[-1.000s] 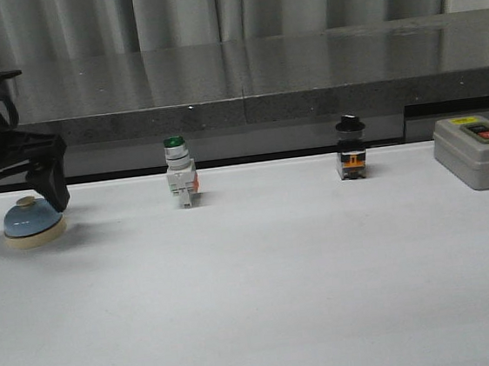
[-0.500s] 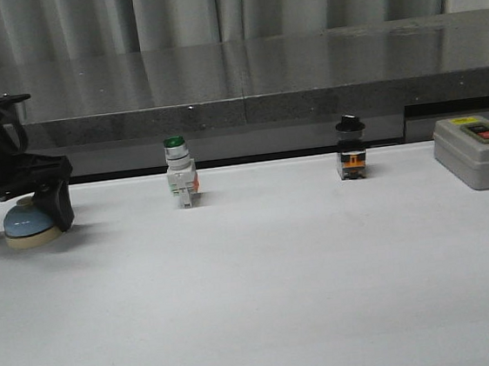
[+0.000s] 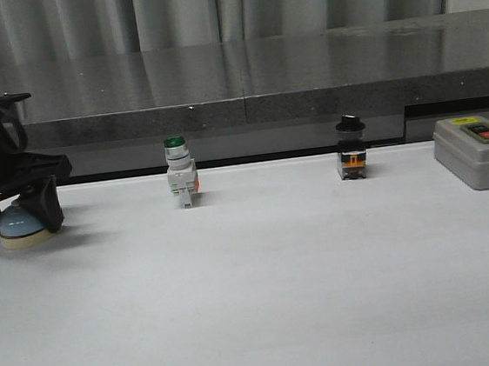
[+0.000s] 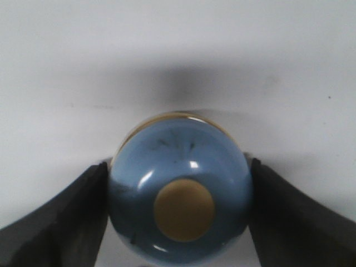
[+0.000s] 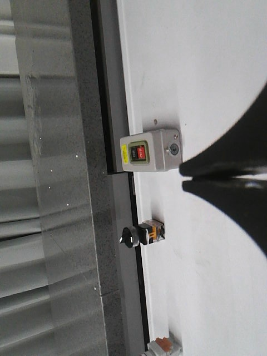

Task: Place and press bell with both arms
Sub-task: 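Close the left gripper around the bell's base, then lift the bell and carry it toward the table center, then set the bell down and open the left gripper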

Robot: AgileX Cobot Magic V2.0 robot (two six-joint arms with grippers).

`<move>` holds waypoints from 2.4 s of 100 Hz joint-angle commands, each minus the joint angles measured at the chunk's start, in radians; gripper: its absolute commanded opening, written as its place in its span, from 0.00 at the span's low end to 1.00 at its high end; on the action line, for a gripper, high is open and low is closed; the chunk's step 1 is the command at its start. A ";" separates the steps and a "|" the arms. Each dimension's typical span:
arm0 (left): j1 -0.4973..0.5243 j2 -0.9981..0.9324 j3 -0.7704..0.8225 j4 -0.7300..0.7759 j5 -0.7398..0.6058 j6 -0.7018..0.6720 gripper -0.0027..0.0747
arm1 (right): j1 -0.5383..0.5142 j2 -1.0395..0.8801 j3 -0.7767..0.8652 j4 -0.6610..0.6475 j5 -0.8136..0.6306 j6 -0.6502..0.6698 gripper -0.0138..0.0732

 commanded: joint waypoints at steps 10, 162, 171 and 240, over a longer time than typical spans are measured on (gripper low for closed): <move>-0.008 -0.134 -0.028 0.000 0.050 0.000 0.31 | -0.009 -0.019 -0.014 -0.005 -0.079 0.001 0.09; -0.644 -0.059 -0.028 0.000 -0.051 0.000 0.28 | -0.009 -0.019 -0.014 -0.005 -0.079 0.001 0.09; -0.644 -0.059 -0.028 0.000 -0.047 0.000 0.31 | -0.009 -0.019 -0.014 -0.005 -0.079 0.001 0.09; -0.631 -0.196 -0.028 -0.004 -0.004 -0.010 0.89 | -0.009 -0.019 -0.014 -0.005 -0.079 0.001 0.09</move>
